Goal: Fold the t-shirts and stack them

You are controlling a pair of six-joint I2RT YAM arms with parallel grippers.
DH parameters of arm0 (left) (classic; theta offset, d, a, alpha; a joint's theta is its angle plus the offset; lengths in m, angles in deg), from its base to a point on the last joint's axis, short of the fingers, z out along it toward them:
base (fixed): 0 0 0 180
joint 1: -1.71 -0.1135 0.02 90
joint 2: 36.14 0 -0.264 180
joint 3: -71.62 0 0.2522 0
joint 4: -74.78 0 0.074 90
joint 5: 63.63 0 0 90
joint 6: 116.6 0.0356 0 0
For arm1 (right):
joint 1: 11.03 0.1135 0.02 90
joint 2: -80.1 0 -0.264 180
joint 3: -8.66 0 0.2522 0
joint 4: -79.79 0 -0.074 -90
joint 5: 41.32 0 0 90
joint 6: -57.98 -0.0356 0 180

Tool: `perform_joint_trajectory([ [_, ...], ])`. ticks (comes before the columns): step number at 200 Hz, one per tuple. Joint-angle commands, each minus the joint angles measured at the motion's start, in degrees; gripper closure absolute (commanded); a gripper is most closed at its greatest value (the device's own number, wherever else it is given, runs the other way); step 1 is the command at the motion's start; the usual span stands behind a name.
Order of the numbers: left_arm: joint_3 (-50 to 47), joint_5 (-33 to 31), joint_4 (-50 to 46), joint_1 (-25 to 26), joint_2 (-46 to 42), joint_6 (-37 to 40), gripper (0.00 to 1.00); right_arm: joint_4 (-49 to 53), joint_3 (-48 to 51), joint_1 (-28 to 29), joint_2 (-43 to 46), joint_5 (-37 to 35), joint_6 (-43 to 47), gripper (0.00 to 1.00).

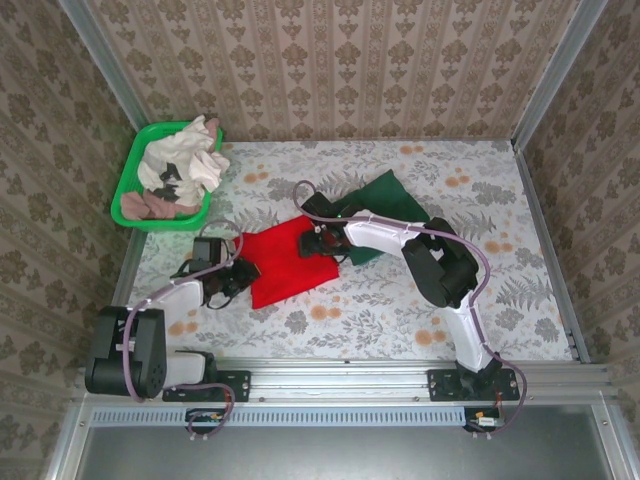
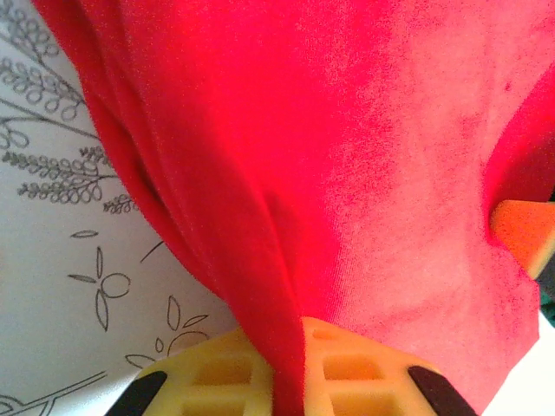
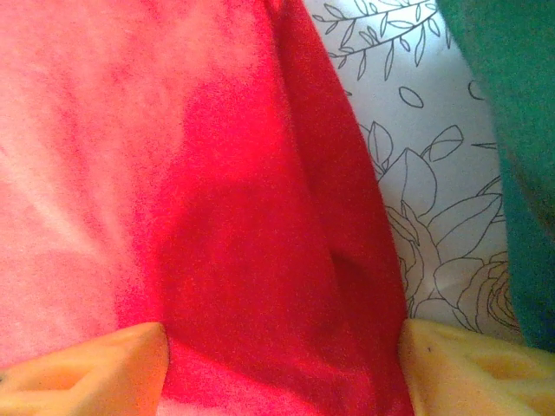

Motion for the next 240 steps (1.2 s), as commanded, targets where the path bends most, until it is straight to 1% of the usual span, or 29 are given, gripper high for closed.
perform_joint_trajectory([
  [1,2.21,2.89,-0.67,-1.67,0.19,2.79,0.89,-0.95,1.05,-0.53,-1.25,-0.25,-0.55,0.27],
  [20,3.11,4.37,-1.29,-2.23,1.85,3.98,0.89,-1.93,1.09,-0.45,-2.47,2.33,-0.25,0.29],
  [32,3.16,5.00,-0.73,-2.30,2.86,4.18,0.89,-2.72,1.66,-0.28,-2.60,3.61,-0.64,0.32],
  [43,3.25,5.29,-0.35,-2.32,3.78,4.27,0.88,-3.84,2.51,-0.25,-2.51,4.44,-1.44,0.37],
  [57,3.32,5.53,-0.05,-2.30,4.65,4.31,0.89,-5.40,3.37,-0.01,-2.07,6.73,-2.48,0.47],
  [69,3.42,5.52,-0.05,-2.28,5.20,4.49,0.88,-5.81,3.45,0.39,-1.67,8.44,-3.28,0.50],
  [81,3.51,5.40,-0.49,-2.43,5.37,4.69,0.89,-5.37,3.24,1.10,-0.74,7.47,-3.72,0.54],
  [96,3.51,4.94,-1.51,-2.62,5.04,5.46,0.89,-1.69,1.60,1.69,0.35,5.81,-3.88,0.54],
  [109,3.51,4.93,-2.55,-3.34,4.76,6.24,0.89,0.91,1.30,1.91,2.51,3.52,-3.82,0.50],
  [134,3.74,5.24,-4.05,-4.77,4.77,8.04,0.89,5.31,0.84,1.89,6.30,-3.56,-1.93,0.48],
  [147,4.23,5.45,-4.55,-4.97,5.34,8.74,0.88,8.01,-0.16,1.74,6.25,-7.19,-0.84,0.46],
  [161,4.78,5.82,-4.70,-4.98,6.06,9.09,0.89,9.19,-1.45,1.43,4.72,-9.06,-0.13,0.44],
  [185,5.13,6.28,-4.85,-5.00,6.77,9.36,0.88,7.98,-2.67,0.95,0.95,-7.16,0.33,0.43],
  [214,5.02,5.99,-5.50,-5.02,6.86,9.72,0.88,5.67,-3.52,0.94,-1.89,-6.82,0.54,0.42],
  [240,5.03,6.08,-5.34,-5.07,7.13,9.75,0.88,5.22,-5.09,1.06,-4.93,-5.08,0.66,0.42],
])
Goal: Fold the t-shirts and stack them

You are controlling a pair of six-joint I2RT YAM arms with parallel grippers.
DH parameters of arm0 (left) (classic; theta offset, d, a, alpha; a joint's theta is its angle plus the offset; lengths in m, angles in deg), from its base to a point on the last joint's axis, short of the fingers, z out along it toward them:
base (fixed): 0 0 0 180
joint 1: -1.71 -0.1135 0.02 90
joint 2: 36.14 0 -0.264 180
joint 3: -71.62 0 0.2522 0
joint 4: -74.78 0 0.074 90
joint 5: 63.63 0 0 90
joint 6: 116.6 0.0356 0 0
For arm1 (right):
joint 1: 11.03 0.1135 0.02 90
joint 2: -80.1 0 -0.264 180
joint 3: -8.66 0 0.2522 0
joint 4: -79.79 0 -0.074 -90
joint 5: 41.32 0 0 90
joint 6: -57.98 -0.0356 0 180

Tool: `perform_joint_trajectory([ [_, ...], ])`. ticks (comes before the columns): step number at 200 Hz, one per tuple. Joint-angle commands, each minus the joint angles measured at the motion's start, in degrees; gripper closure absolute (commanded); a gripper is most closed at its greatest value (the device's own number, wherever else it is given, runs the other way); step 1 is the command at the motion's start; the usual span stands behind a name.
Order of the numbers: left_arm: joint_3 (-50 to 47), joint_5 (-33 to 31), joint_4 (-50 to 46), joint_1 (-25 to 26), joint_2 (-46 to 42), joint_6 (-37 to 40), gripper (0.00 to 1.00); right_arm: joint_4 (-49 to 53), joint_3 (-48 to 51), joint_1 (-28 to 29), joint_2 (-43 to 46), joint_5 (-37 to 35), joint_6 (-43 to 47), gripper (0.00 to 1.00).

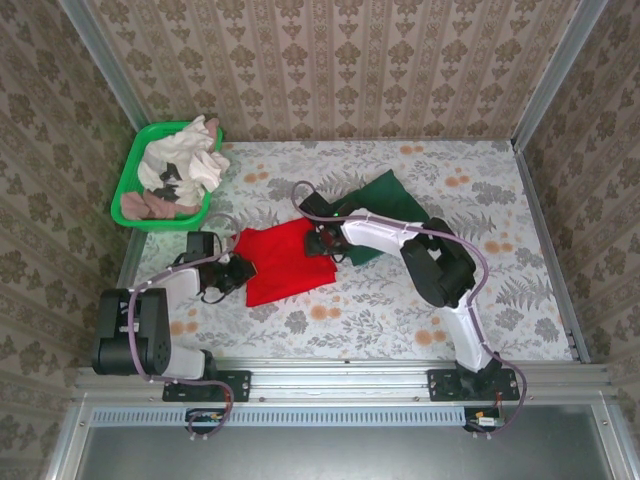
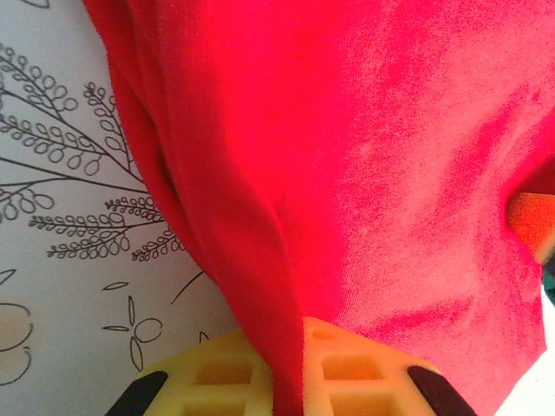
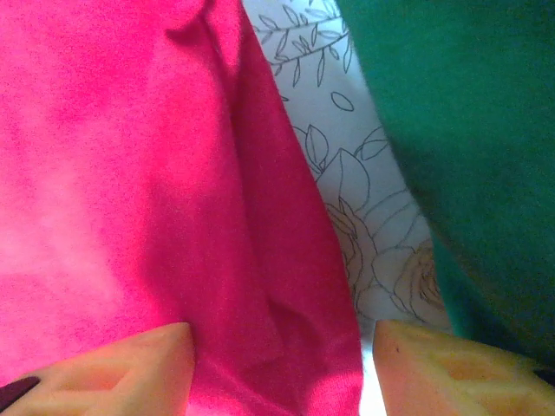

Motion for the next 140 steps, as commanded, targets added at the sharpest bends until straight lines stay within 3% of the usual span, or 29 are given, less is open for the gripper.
perform_joint_trajectory([
  [1,1.28,0.55,-2.10,-0.36,0.77,1.74,0.88,0.05,-1.83,-0.01,-2.94,0.71,0.68,0.43],
  [13,1.31,0.64,-2.02,-0.31,0.64,1.55,0.88,-1.41,-1.31,0.04,-3.26,2.35,0.28,0.45],
  [54,1.93,2.28,-1.03,-0.06,0.81,0.71,0.89,-6.20,0.72,0.82,-1.43,8.35,-1.30,0.70],
  [108,4.86,5.03,-3.45,0.97,-4.61,-0.62,0.95,-4.79,1.87,-0.07,6.24,7.16,-0.33,1.00],
  [140,9.85,6.84,-7.00,3.76,-7.85,-1.66,0.95,0.81,-1.89,-1.01,10.26,7.24,1.65,1.00],
])
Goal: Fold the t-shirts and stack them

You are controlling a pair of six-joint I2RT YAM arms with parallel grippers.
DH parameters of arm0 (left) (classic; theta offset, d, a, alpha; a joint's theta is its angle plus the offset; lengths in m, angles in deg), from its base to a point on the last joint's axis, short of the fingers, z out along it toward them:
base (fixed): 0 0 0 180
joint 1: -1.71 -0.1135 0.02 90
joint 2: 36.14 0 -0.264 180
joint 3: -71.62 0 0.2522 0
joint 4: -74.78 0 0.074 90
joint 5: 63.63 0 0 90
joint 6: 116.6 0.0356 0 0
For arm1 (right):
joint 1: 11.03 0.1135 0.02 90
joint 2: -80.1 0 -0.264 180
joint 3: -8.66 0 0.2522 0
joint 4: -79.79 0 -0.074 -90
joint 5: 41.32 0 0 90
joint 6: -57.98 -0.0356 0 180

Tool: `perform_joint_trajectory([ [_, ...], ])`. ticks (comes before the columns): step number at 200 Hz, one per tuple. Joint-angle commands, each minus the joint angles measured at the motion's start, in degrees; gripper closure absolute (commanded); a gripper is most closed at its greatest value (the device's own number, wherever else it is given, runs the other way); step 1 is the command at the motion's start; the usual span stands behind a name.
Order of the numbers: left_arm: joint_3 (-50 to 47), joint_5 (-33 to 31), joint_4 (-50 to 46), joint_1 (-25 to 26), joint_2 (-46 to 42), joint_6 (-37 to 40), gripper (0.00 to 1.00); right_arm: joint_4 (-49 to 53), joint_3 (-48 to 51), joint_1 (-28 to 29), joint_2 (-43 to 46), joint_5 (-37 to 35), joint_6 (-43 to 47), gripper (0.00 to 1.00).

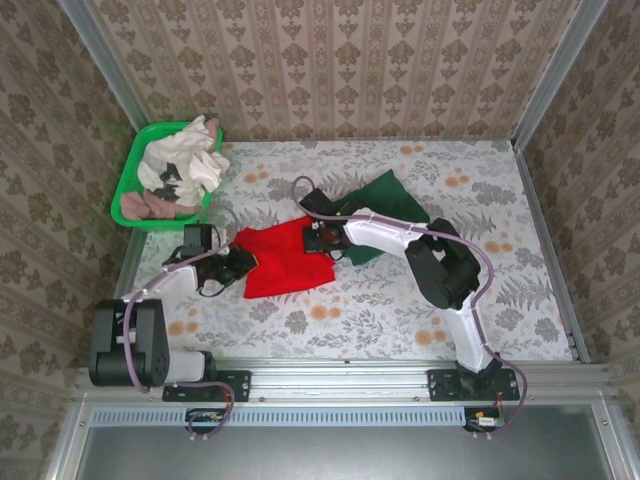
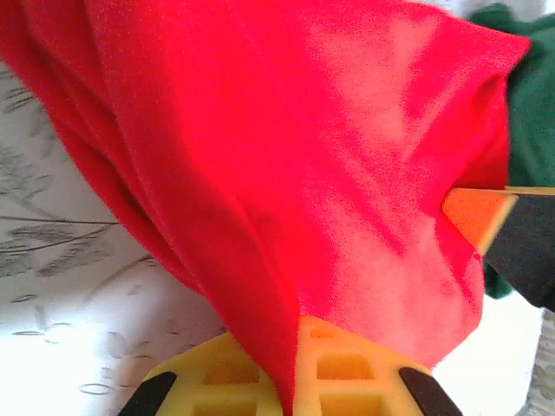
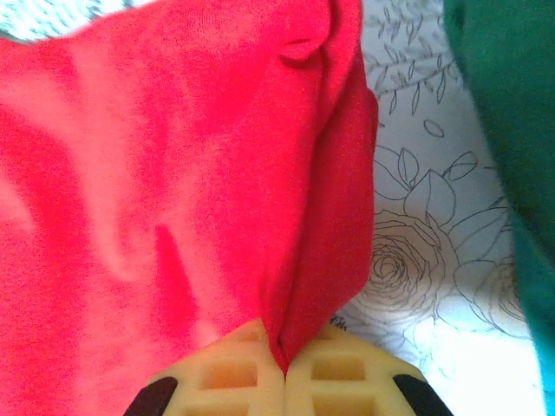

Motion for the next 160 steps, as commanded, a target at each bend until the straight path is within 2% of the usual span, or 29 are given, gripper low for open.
perform_joint_trajectory([
  [1,5.41,3.51,-3.10,2.26,-2.89,-1.18,0.95,5.15,-3.65,-0.77,5.76,1.10,2.30,1.00],
  [39,14.96,2.47,-7.53,5.92,-5.05,-1.77,0.96,11.13,-9.02,-3.59,11.09,-0.31,6.13,1.00],
  [77,25.33,-3.75,-6.78,11.71,-2.17,-2.23,0.96,13.49,-12.54,-9.94,15.44,1.08,8.73,1.00],
  [94,30.42,-6.59,-4.59,14.76,2.52,-1.96,0.96,12.83,-12.86,-13.33,16.41,2.16,10.42,1.00],
  [133,45.69,-7.95,-0.01,20.37,19.17,0.47,0.97,12.94,-15.95,-22.81,14.47,5.73,13.84,1.00],
  [135,46.28,-8.04,0.11,21.82,20.24,0.42,0.97,13.08,-15.93,-23.26,14.27,5.98,13.85,1.00],
  [160,50.31,-5.94,1.43,26.11,30.37,-1.59,0.99,12.31,-11.74,-28.36,12.70,6.66,14.37,1.00],
])
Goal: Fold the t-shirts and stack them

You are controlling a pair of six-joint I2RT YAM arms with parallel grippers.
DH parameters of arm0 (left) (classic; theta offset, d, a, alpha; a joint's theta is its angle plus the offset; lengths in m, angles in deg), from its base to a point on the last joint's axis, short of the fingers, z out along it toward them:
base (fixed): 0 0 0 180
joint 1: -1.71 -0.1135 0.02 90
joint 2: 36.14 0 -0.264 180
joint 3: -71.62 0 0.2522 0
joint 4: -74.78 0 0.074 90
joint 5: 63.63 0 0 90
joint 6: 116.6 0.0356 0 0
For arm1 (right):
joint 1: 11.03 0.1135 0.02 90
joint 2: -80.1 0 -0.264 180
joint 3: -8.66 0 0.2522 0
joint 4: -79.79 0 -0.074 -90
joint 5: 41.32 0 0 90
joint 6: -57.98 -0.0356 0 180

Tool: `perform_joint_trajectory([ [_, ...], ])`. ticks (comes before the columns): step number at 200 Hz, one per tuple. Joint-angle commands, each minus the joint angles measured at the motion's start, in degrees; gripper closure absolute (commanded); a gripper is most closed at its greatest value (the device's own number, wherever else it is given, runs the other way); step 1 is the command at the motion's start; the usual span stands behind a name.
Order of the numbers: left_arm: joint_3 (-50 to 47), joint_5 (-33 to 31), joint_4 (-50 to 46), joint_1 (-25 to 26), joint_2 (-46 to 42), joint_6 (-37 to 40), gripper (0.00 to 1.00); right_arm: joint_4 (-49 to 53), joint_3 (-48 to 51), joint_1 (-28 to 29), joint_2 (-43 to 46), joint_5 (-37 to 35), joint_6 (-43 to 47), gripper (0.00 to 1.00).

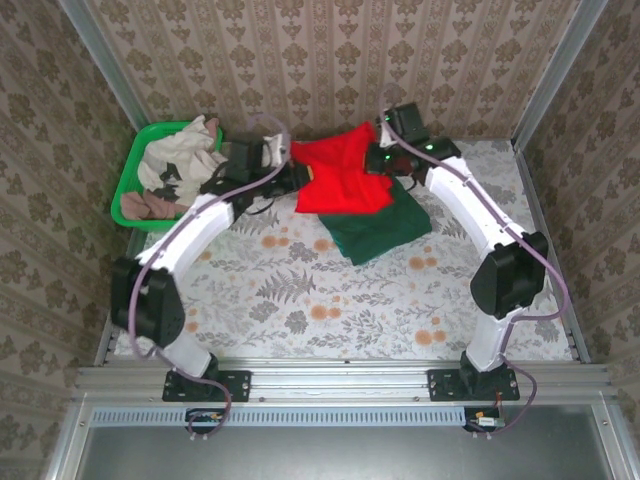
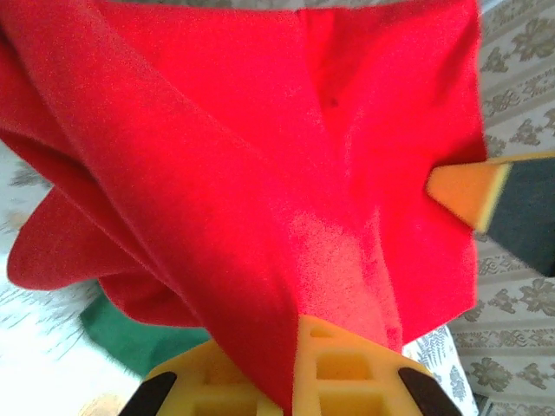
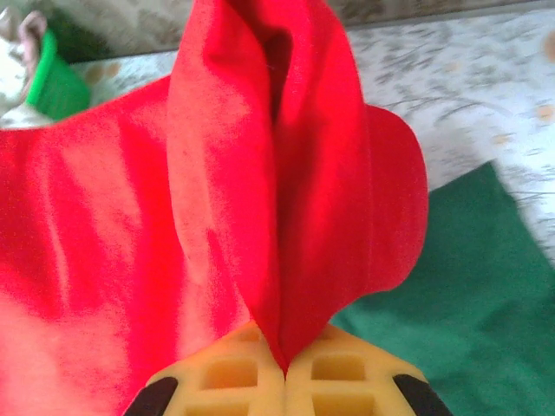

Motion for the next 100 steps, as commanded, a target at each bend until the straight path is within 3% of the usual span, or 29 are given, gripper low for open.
perform_joint_trajectory([
  [1,2.56,0.68,1.77,3.94,7.30,-0.37,0.99,0.15,2.46,-3.91,-2.21,2.48,2.56,1.00],
  [42,0.09,-1.54,2.84,7.27,14.06,-1.46,0.99,-1.97,8.35,-8.94,-7.20,6.71,5.68,1.00],
  [100,-2.28,-2.67,2.38,9.16,13.32,-1.29,0.96,-1.41,8.28,-11.15,-6.45,7.98,5.68,1.00],
])
